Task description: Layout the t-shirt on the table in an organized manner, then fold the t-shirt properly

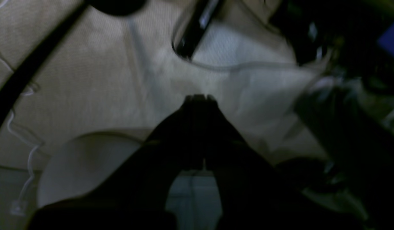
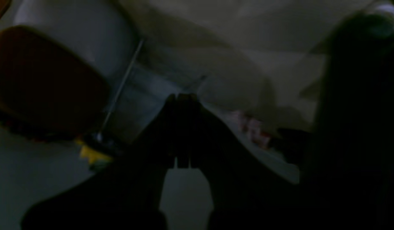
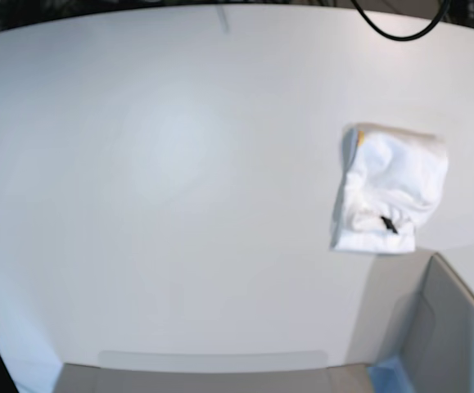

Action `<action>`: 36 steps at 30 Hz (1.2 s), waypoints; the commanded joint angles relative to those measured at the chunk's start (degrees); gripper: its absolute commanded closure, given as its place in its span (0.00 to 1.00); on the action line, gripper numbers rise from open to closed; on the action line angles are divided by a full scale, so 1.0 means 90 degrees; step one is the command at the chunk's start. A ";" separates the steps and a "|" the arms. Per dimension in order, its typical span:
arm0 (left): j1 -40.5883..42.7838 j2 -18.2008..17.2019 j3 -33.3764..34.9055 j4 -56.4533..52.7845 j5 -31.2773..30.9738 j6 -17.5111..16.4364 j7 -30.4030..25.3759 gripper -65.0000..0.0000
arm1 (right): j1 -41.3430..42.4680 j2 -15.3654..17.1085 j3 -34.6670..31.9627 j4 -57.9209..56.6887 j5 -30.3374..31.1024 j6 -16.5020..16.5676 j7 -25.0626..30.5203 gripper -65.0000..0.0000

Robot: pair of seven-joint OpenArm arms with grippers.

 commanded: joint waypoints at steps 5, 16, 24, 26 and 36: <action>-0.0411 -0.0467 0.1161 -0.1285 -0.0055 -0.0069 -0.0811 1.00 | 0.0946 0.0114 -0.1399 -0.1558 -0.0003 0.0011 0.1032 1.00; -0.1026 -0.0409 0.2362 -0.3170 0.0570 0.0736 -0.2559 1.00 | 0.1933 -0.0004 -0.3187 -0.2691 -0.0003 0.0011 0.2331 1.00; -0.1085 -0.0428 0.2314 -0.3170 0.0570 0.0736 -0.2540 1.00 | 0.2040 -0.0043 -0.3187 -0.2691 0.0007 0.0011 0.2341 1.00; -0.1094 -0.0428 0.2314 -0.3170 0.0570 0.0736 -0.2540 1.00 | 0.2148 -0.0052 -0.3187 -0.2691 0.0007 0.0011 0.2350 1.00; -0.1368 -0.0409 0.2362 -0.3170 0.0570 0.0746 -0.2364 1.00 | 0.2431 -0.0062 -0.3216 -0.2681 0.0007 0.0011 0.2350 1.00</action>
